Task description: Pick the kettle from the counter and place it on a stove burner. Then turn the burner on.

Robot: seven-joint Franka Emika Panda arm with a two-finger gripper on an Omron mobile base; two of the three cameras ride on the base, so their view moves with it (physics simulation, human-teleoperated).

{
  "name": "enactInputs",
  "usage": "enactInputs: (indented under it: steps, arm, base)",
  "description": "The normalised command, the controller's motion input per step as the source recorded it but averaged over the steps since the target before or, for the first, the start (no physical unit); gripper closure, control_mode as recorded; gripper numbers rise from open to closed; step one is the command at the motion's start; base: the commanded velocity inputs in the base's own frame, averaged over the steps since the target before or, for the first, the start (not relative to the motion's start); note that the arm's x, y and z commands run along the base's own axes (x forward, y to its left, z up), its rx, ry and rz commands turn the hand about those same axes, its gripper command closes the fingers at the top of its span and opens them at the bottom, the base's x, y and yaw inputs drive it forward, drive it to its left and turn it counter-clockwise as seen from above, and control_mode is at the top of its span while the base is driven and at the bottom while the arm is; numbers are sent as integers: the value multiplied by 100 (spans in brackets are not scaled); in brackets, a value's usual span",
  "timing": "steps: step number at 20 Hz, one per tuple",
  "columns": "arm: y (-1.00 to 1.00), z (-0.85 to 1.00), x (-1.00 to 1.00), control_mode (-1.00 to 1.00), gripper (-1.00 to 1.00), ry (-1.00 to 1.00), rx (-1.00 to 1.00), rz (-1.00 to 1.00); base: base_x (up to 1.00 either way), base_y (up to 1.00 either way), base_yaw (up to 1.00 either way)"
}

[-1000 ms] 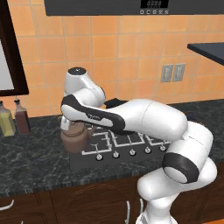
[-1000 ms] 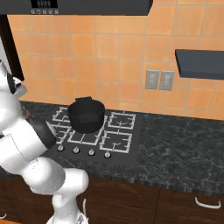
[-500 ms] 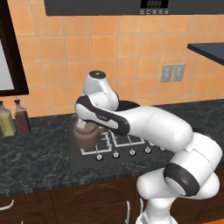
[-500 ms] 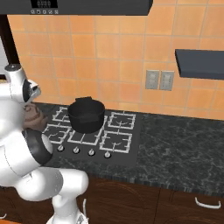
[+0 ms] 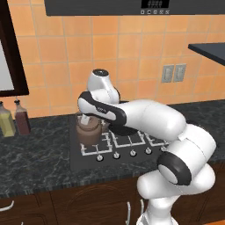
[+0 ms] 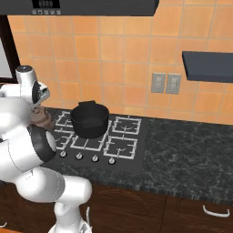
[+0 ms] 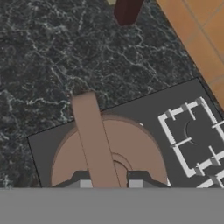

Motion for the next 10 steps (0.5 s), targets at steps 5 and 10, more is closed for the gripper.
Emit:
enactInputs:
  steps: [5, 10]
  arm:
    - [-12, -16, 29, -100, 100, 7, -8, 0]
    - [-2, -22, 33, -100, 100, 5, -11, 0]
  base:
    - [0, 0, 0]
    - [0, 0, 0]
